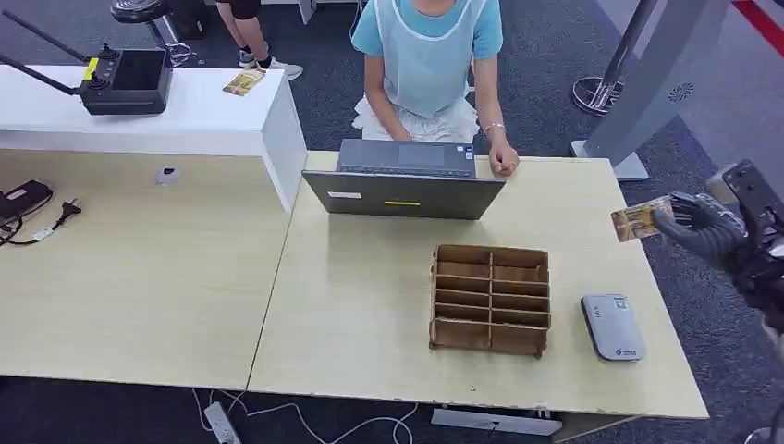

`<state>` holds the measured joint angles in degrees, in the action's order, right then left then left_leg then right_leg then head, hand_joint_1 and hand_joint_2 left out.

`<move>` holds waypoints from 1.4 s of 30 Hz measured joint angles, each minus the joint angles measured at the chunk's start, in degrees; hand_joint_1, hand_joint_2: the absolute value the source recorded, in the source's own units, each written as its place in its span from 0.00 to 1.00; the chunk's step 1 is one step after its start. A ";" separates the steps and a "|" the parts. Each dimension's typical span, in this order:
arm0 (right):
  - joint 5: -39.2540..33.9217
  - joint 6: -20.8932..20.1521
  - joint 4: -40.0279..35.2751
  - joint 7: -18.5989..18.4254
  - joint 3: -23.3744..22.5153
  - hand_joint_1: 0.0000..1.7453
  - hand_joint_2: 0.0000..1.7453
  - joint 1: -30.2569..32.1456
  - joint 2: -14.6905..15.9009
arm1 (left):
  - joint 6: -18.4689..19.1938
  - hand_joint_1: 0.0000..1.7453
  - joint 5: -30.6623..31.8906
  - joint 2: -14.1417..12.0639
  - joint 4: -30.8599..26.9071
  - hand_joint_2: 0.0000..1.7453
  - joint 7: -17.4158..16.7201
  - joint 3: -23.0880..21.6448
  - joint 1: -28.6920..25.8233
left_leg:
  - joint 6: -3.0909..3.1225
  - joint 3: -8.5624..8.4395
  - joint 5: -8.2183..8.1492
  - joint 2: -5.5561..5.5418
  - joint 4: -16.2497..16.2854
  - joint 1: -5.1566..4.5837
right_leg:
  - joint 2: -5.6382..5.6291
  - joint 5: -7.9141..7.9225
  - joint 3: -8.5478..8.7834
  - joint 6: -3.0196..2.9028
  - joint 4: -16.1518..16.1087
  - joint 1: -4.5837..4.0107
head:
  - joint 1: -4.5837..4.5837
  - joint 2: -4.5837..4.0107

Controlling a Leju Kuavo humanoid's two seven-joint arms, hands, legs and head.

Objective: Pass the card to the sensor for recognition and then transmit it.

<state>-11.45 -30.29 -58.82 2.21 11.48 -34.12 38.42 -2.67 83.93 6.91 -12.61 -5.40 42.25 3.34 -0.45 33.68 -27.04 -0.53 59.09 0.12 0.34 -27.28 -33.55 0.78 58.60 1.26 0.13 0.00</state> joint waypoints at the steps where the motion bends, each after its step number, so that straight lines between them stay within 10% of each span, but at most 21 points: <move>1: -0.52 0.35 -0.13 -0.15 0.79 1.00 1.00 -0.64 0.00 | -0.13 0.00 -0.02 -0.02 0.00 0.00 0.00 -0.02 0.02 | 0.02 -0.01 0.01 0.00 0.00 0.00 | 0.00 0.00 0.00 0.00 0.00 0.00 | 0.02 0.00; 42: 1.97 6.99 0.00 -2.25 17.24 1.00 1.00 -26.41 -4.15 | -2.73 0.00 -6.82 0.68 0.00 0.00 -0.85 7.35 0.13 | -0.03 0.01 0.09 -0.03 0.00 0.01 | 0.01 0.03 -0.02 0.02 0.04 -0.01 | 0.02 0.00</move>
<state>-9.48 -23.30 -58.82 -0.04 28.72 -60.54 34.27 -5.40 77.11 7.58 -12.61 -6.25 49.59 3.47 -0.48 33.69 -26.95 -0.56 59.09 0.14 0.35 -27.25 -33.57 0.80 58.64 1.25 0.15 0.00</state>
